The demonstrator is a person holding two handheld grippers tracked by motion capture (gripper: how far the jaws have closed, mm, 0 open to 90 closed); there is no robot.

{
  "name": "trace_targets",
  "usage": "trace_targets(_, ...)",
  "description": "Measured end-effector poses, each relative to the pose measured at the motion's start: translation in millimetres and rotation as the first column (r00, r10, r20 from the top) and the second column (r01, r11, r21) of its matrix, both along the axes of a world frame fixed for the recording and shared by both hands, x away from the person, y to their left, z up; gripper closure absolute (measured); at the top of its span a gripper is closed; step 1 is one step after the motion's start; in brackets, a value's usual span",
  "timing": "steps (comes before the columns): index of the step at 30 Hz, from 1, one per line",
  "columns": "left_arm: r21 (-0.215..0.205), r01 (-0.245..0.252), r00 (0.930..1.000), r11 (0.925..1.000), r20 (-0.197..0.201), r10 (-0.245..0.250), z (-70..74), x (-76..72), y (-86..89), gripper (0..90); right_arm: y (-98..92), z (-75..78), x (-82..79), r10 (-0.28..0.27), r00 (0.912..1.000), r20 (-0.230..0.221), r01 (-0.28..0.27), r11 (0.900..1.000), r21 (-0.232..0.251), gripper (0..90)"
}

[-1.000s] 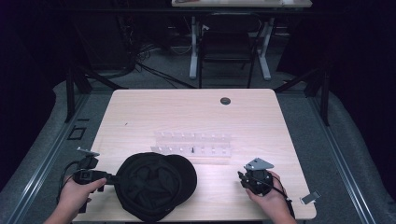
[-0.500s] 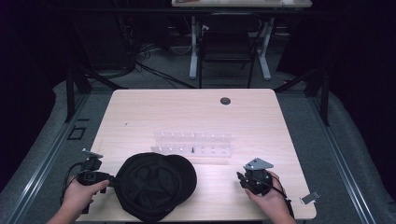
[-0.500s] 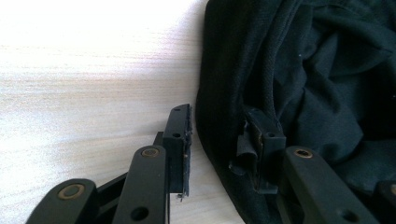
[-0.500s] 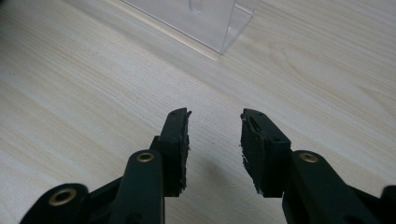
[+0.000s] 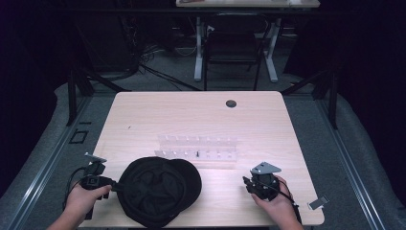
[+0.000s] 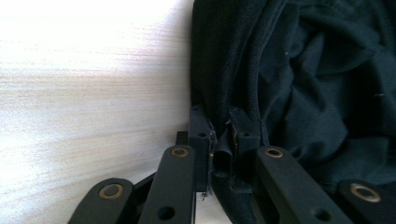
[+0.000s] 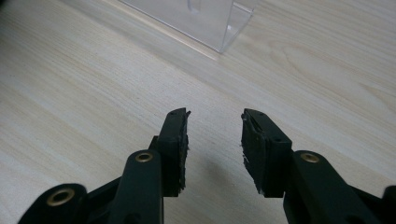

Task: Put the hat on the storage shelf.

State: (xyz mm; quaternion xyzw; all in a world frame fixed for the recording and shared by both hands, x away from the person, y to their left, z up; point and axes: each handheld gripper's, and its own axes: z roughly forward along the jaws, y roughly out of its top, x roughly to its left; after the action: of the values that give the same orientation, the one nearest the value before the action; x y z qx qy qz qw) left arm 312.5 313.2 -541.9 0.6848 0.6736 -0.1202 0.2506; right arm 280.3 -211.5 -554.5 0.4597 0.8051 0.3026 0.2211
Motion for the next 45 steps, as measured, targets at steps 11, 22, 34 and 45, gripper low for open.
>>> trace_targets(11, -0.141, -0.022, 0.9994, 0.9898, -0.03, 0.018, 12.6, -0.5, 12.4, 84.0, -0.2, -0.6, 0.8, -0.001, 1.0, 0.0, 0.001, 1.0, 0.005, 60.3)
trace_targets(22, -0.18, -0.028, 0.999, 0.9833, -0.039, 0.022, 20.5, -1.3, 13.0, 84.4, -0.3, -1.4, 1.1, 0.0, 1.0, 0.0, 0.0, 1.0, 0.006, 60.1)
trace_targets(34, -0.189, -0.028, 0.9989, 0.9816, -0.042, 0.02, 36.4, -1.7, 8.8, 84.4, -0.4, -1.2, 1.0, -0.001, 1.0, 0.002, 0.001, 1.0, 0.008, 60.0)
trace_targets(45, -0.115, -0.01, 0.9995, 0.9933, -0.03, 0.007, 54.7, -0.2, 4.9, 84.5, -1.0, -0.8, 0.9, -0.003, 1.0, 0.002, 0.003, 1.0, 0.018, 60.0)
